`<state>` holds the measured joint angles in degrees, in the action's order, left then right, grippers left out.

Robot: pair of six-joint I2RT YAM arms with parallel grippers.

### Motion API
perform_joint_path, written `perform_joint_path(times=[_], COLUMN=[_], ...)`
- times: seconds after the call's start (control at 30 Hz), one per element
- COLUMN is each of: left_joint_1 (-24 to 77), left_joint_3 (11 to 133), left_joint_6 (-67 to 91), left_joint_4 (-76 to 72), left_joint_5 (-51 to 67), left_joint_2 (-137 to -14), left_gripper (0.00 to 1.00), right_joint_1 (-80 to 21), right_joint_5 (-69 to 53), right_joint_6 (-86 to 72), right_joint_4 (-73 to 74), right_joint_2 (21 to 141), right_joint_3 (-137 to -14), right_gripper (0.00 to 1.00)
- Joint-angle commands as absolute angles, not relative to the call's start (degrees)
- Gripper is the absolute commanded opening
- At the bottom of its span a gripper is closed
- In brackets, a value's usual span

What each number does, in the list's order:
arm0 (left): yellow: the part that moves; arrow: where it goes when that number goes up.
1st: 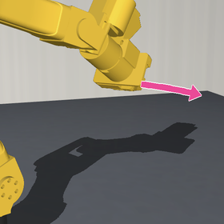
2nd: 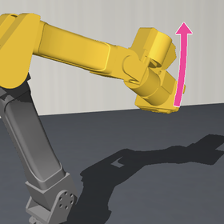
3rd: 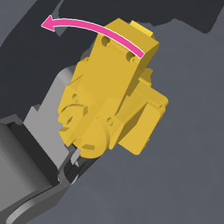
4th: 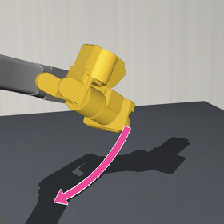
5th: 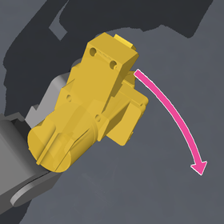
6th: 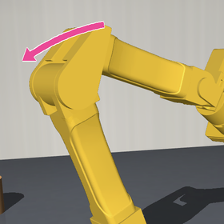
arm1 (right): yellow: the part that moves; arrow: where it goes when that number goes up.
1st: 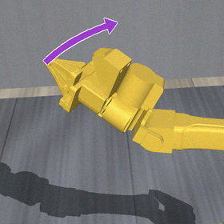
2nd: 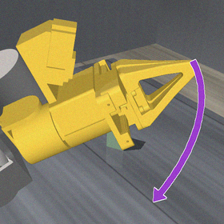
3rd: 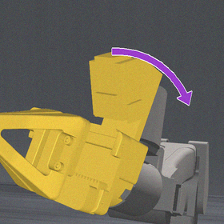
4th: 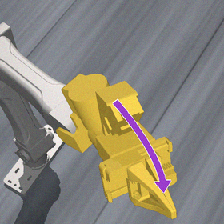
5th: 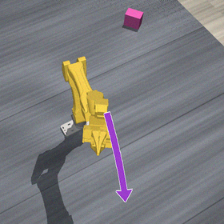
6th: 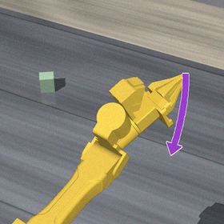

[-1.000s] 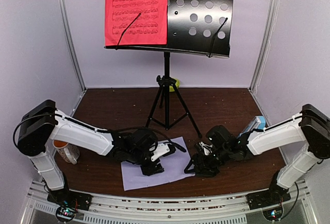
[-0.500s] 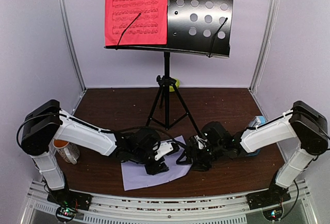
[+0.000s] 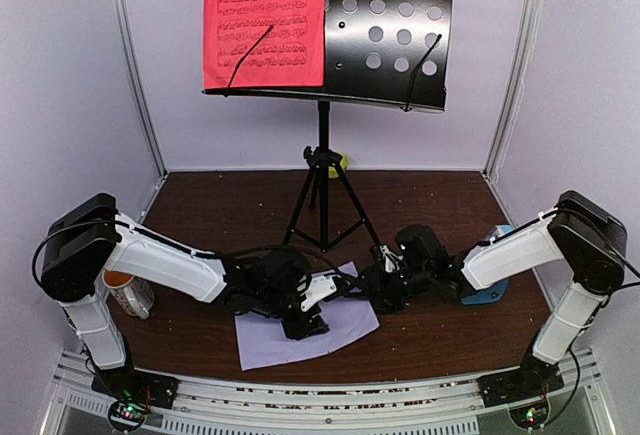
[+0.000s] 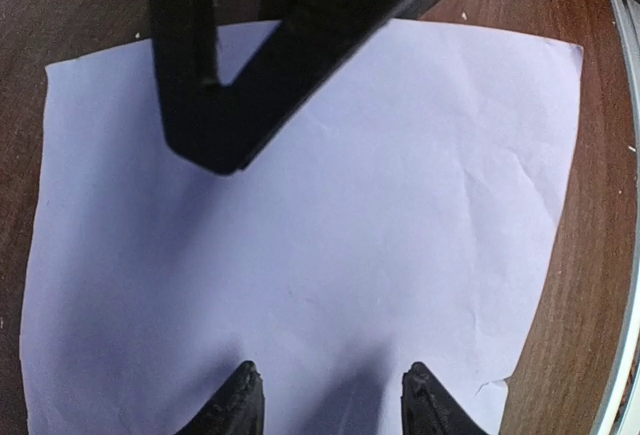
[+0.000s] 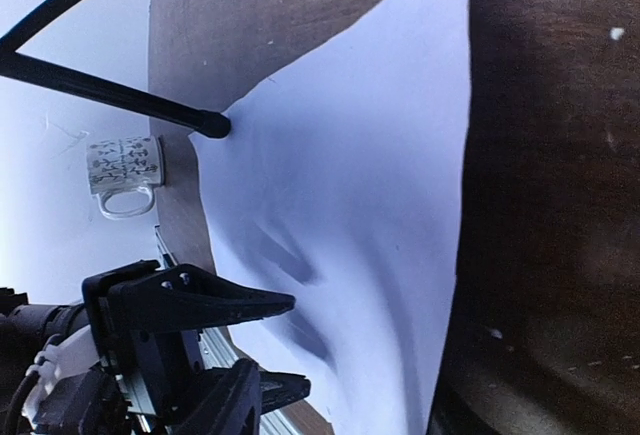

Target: Set up the instrument practice props

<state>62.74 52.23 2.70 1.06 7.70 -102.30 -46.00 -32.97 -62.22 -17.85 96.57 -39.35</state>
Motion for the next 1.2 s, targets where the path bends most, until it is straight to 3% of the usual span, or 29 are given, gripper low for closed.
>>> perform_joint_path(times=[0.0,0.17,0.33,0.6,1.17], left_joint_1=[63.0,62.8,62.8,61.4,54.0], left_joint_3=[52.3,51.2,47.0,45.1,55.3], left_joint_6=[2.9,3.7,3.9,5.8,9.1], left_joint_4=[-1.9,-4.0,-7.6,-4.6,1.4], left_joint_5=[8.1,6.5,4.1,-4.0,-14.2], left_joint_2=[-101.7,-99.1,-91.5,-85.8,-98.1], left_gripper=[0.49,0.51,0.65,0.74,0.65], right_joint_1=[-46.0,-45.8,-44.6,-43.8,-43.1], right_joint_5=[-36.1,-36.2,-35.1,-34.6,-33.8], right_joint_6=[-62.7,-62.5,-63.5,-62.6,-59.6], right_joint_4=[-19.9,-15.5,-10.3,1.1,6.8], right_joint_2=[96.9,95.1,90.2,79.7,77.3], right_joint_3=[-40.9,-41.3,-40.6,-41.2,-37.8], right_gripper=[0.44,0.22,0.01,0.0,0.0])
